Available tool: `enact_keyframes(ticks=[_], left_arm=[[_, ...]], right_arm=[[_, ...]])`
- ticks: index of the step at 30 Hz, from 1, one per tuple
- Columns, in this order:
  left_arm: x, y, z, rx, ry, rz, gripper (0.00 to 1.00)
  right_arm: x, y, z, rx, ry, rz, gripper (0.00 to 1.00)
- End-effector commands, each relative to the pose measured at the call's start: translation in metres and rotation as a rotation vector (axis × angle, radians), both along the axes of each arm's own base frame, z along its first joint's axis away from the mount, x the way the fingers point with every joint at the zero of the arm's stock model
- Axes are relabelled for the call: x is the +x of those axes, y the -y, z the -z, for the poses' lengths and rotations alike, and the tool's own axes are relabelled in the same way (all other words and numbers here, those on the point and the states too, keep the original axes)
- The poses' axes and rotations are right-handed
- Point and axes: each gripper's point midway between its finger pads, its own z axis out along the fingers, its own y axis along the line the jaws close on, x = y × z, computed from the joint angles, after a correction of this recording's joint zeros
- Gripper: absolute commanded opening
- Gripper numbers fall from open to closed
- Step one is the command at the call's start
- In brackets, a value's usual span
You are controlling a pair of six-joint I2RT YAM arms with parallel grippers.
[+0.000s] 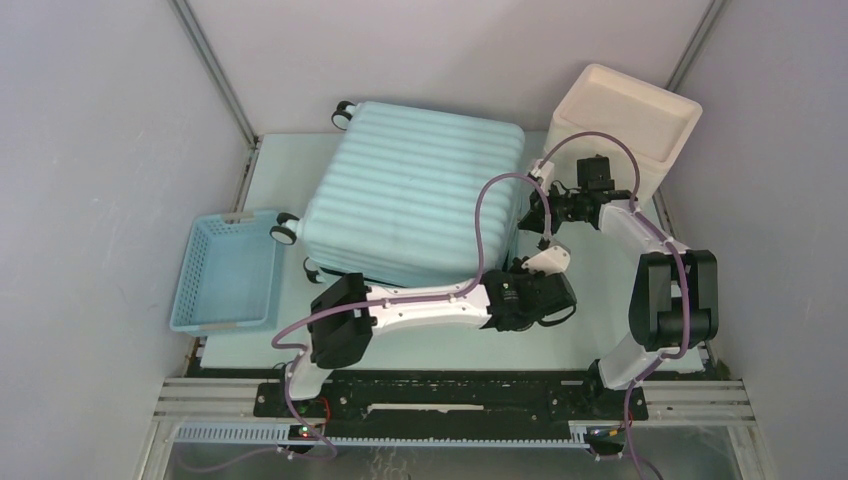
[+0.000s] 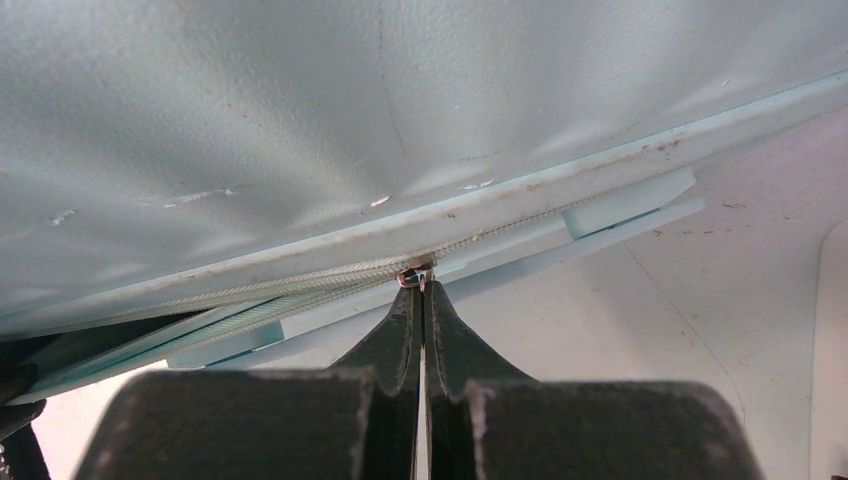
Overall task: Open, take out, and arrange the luggage
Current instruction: Unzip the luggage at the center of the board.
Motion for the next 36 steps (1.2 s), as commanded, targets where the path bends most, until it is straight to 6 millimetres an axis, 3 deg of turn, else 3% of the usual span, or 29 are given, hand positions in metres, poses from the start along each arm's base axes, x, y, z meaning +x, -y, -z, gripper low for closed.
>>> enact_keyframes(ticks=[1,6,14,17,20,25,36], left_arm=[[-0.015,-0.008,0.015,0.045,-0.044,0.054,0.0],[-0.044,-0.032,0.006,0.127,0.028,0.235,0.0],[-0.104,-0.09,0.032,0.175,-0.136,0.6,0.0],[-0.123,-0.101,0.034,0.138,-0.2,0.684,0.0],[-0.139,-0.112,0.039,0.14,-0.255,0.768,0.0],[-0.147,-0.139,0.044,0.214,-0.3,0.822,0.0],[-0.14,-0.205,0.046,0.457,-0.268,0.93,0.0]], right_arm=[[0.014,0.019,-0.006,-0.047,0.076,0.037,0.0],[0.003,0.024,-0.006,-0.089,0.132,-0.007,0.0],[-0.007,0.031,-0.001,-0.144,0.157,-0.009,0.0],[-0.005,0.039,0.002,-0.181,0.158,0.021,0.0],[0.002,0.061,0.002,-0.209,0.161,0.09,0.0],[0.008,0.08,-0.002,-0.209,0.175,0.145,0.0],[0.033,0.089,-0.005,-0.224,0.205,0.168,0.0]])
